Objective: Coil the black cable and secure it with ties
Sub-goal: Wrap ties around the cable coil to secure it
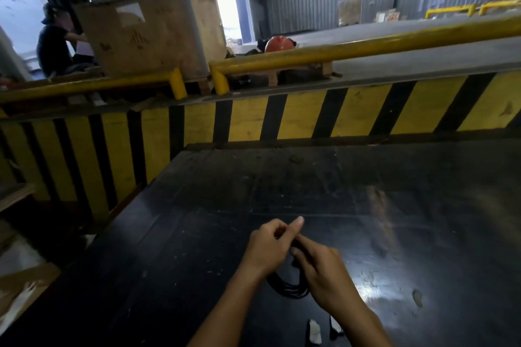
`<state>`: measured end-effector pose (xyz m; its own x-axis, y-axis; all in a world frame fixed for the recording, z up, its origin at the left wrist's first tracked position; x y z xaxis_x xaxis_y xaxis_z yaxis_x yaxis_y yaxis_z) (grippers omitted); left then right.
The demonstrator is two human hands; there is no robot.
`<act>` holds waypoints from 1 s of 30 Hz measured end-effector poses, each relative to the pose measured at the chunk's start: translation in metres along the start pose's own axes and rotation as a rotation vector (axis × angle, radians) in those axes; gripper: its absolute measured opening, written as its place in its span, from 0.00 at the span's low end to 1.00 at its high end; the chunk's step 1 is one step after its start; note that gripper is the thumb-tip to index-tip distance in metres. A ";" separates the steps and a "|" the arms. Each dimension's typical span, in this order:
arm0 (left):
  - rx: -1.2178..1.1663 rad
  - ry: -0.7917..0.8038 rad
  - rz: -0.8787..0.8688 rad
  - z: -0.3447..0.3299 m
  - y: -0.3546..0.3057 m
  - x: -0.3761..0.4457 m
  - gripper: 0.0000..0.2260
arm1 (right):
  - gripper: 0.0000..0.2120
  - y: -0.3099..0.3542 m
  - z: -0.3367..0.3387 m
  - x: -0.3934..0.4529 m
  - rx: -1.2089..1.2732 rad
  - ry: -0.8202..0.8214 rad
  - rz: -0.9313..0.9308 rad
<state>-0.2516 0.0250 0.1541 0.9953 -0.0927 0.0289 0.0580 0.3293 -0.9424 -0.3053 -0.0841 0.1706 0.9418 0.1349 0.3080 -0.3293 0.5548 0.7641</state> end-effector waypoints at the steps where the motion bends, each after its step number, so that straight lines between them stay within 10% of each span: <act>1: 0.044 -0.024 -0.006 0.001 0.006 -0.002 0.23 | 0.17 -0.002 -0.005 -0.001 0.013 0.019 -0.019; 15: 0.063 -0.245 0.151 0.058 0.096 -0.020 0.05 | 0.12 -0.145 -0.087 -0.043 -0.308 0.333 -0.391; 30: 0.126 -0.178 0.113 0.053 0.100 -0.017 0.05 | 0.09 -0.160 -0.119 -0.054 -0.630 0.451 -0.354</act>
<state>-0.2588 0.1091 0.0765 0.9934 0.1146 -0.0052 -0.0558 0.4435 -0.8945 -0.2959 -0.0823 -0.0357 0.9630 0.1079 -0.2471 -0.0375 0.9611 0.2737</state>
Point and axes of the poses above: each hand's wrist, its own x-axis towards the middle knuckle, its own z-axis out of the back of the hand, y = z × x, the point moved 9 cm from there along x, towards the middle knuckle, and after that the axes turned 9 degrees about -x, right-handed, at the moved point
